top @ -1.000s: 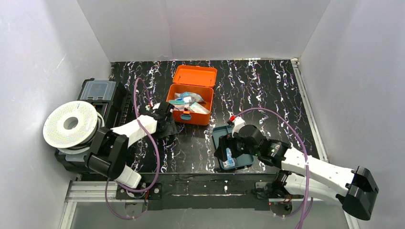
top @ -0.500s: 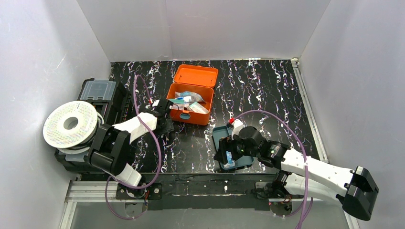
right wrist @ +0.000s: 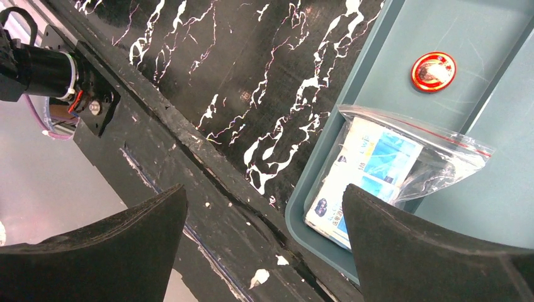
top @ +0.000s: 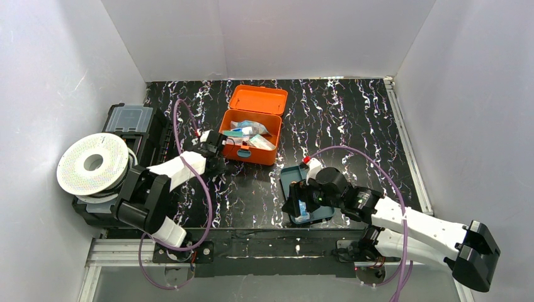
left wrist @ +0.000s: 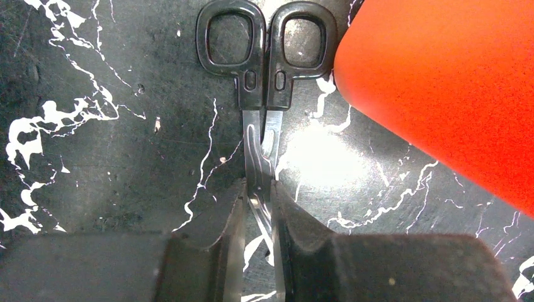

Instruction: Organize the medicine kit

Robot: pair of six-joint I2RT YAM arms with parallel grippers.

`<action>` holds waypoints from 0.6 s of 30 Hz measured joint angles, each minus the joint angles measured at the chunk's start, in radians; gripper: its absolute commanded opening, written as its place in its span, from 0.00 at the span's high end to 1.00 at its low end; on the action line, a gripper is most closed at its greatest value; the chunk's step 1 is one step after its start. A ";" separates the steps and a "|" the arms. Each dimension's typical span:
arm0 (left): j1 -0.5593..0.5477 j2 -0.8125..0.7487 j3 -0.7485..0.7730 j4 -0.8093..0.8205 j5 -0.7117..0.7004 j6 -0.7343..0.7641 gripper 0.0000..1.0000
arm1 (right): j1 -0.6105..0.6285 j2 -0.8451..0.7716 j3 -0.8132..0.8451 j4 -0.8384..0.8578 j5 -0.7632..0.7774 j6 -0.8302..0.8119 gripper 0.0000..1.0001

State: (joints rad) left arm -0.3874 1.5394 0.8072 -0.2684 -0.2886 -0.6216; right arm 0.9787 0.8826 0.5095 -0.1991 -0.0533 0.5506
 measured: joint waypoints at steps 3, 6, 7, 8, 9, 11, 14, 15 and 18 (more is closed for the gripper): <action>0.000 -0.027 -0.032 0.030 0.000 -0.006 1.00 | 0.000 -0.006 0.000 -0.001 -0.001 0.004 0.02; 0.000 -0.058 -0.065 0.045 0.003 -0.014 1.00 | 0.000 -0.011 0.000 -0.003 -0.001 0.009 0.02; 0.000 -0.071 -0.077 0.047 0.007 -0.018 1.00 | 0.000 -0.012 0.000 -0.006 0.000 0.012 0.02; 0.000 -0.085 -0.089 0.047 0.012 -0.021 1.00 | 0.000 -0.014 0.000 -0.008 0.000 0.014 0.02; 0.000 -0.099 -0.099 0.045 0.017 -0.025 1.00 | 0.000 -0.015 0.000 -0.010 0.000 0.015 0.02; 0.001 -0.133 -0.124 0.031 0.034 -0.034 1.00 | 0.000 -0.018 0.000 -0.015 0.001 0.019 0.02; 0.002 -0.183 -0.155 -0.004 0.063 -0.046 1.00 | 0.000 -0.021 0.000 -0.026 0.001 0.021 0.02; 0.002 -0.202 -0.166 -0.018 0.075 -0.049 1.00 | 0.000 -0.023 0.000 -0.032 0.002 0.022 0.02; 0.002 -0.253 -0.187 -0.054 0.110 -0.060 1.00 | 0.000 -0.028 0.000 -0.042 0.005 0.022 0.02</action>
State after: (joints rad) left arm -0.3851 1.2869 0.6198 -0.3226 -0.1784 -0.6814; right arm 0.9788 0.8545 0.5095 -0.2411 -0.0482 0.5729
